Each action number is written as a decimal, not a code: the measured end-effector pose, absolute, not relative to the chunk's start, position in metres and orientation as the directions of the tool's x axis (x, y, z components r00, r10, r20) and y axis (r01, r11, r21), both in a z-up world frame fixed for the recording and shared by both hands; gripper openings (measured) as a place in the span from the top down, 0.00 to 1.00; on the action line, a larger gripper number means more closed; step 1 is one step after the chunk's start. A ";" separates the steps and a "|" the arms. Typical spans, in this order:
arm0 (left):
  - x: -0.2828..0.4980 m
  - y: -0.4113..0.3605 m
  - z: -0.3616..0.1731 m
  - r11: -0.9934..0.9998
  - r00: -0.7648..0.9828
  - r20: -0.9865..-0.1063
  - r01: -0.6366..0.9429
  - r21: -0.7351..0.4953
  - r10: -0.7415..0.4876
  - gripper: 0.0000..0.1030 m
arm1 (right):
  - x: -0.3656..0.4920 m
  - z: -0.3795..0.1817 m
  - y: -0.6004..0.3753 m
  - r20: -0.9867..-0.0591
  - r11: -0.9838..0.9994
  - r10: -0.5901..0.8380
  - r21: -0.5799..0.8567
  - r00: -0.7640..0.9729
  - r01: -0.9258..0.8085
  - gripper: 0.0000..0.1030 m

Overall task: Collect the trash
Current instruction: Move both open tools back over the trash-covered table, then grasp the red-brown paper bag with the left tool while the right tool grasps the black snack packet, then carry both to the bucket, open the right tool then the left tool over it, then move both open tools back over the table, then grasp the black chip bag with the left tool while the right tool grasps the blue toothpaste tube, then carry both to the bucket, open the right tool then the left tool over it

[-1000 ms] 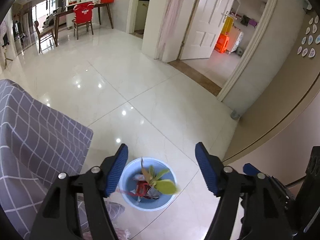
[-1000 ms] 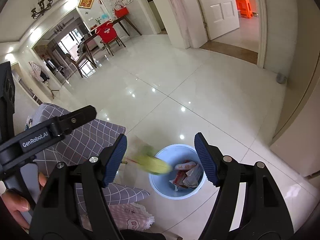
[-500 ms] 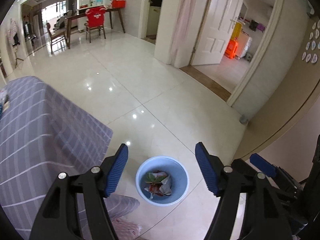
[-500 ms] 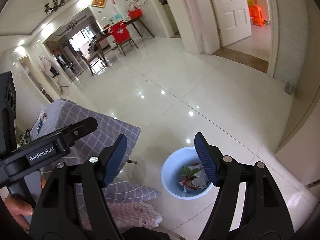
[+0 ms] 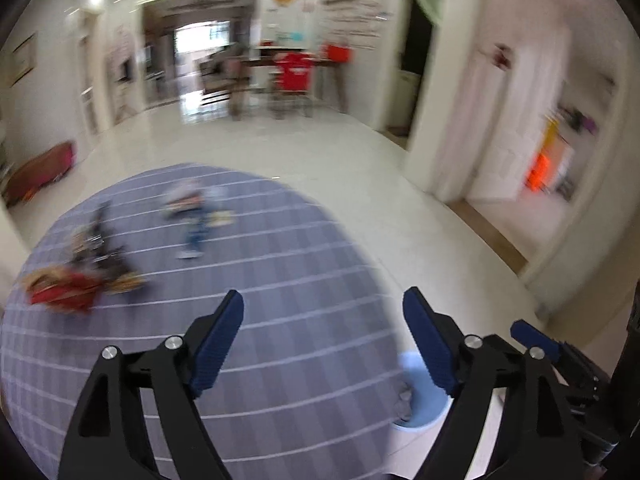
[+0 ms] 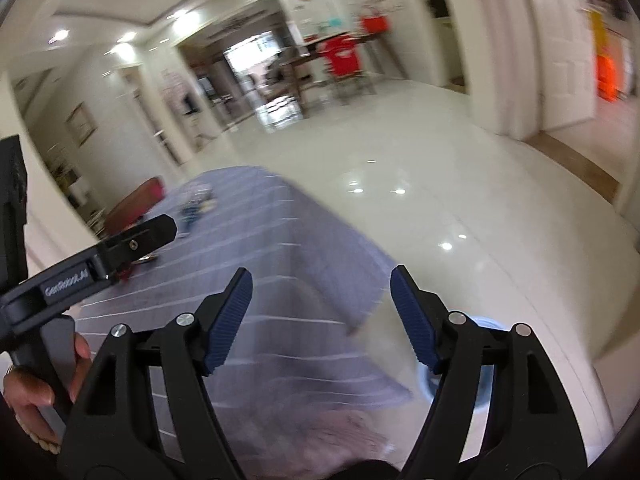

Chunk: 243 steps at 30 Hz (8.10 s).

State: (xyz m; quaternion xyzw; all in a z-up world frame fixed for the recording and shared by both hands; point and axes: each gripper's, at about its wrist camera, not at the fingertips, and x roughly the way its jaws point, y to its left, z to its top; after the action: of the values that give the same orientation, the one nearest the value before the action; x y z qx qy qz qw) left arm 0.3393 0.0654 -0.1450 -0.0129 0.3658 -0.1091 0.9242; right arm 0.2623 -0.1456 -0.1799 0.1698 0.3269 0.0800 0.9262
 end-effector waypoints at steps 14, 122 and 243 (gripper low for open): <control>0.358 0.308 -0.155 0.866 0.715 -0.697 -0.315 -0.389 -0.053 0.19 | 0.358 -0.189 0.048 -0.644 0.906 0.424 0.286 0.636 -0.314 0.31; 0.350 -0.212 -0.272 0.851 0.411 -0.824 0.503 -0.151 -0.389 0.37 | 0.183 -0.267 -0.369 -0.603 0.785 0.027 0.506 0.797 0.357 0.36; 0.337 -0.167 -0.275 0.867 0.372 -0.857 0.473 -0.156 -0.357 0.79 | 0.213 -0.274 -0.348 -0.652 0.816 0.168 0.513 0.739 0.267 0.37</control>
State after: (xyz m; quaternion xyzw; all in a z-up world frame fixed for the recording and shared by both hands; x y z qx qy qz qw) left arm 0.3367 -0.1668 -0.2746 0.0577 0.5009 -0.2511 0.8263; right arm 0.2134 -0.3477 -0.2735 0.3023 0.3598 -0.0281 0.8822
